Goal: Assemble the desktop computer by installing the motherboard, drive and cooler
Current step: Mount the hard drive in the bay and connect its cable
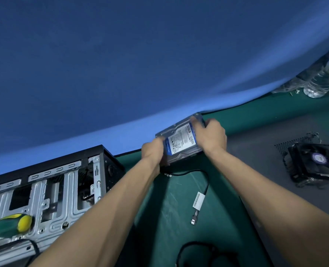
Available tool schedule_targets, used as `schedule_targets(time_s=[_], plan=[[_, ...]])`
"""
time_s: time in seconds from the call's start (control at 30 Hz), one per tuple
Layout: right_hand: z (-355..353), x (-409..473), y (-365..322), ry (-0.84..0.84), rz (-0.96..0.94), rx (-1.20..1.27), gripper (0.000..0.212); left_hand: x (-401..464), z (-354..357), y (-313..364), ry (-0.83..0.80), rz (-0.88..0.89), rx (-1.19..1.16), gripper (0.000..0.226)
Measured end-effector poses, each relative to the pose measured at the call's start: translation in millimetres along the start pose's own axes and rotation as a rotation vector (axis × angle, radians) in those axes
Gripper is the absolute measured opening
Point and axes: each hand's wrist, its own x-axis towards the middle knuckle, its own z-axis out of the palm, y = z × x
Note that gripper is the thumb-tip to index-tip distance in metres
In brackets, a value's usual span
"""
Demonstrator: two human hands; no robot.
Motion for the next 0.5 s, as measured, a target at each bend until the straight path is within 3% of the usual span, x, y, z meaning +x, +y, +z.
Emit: schedule_targets(time_s=[0.1,0.23,0.3,0.37,0.5], plan=[[-26,-9,-7,-0.037,0.125,0.225,0.048,-26,-28,24,-0.107,0.114,-0.059,0.026],[-44,-46,-17,-0.397,0.517,0.659,0.03,-72,-68,51,-0.21,0.255,-0.134,0.023],[-44,-70,-26,-0.618,0.641,0.689,0.026,-93,-85,54,-0.229,0.403,-0.003,0.037],[-44,-92,-34,-0.866,0.769,0.721,0.025,-110,-103,51,-0.356,0.494,0.041,0.06],[-43,-136,-50,-1.236,0.818,0.642,0.037,-133,-142,53,-0.539,0.487,-0.073,0.066]])
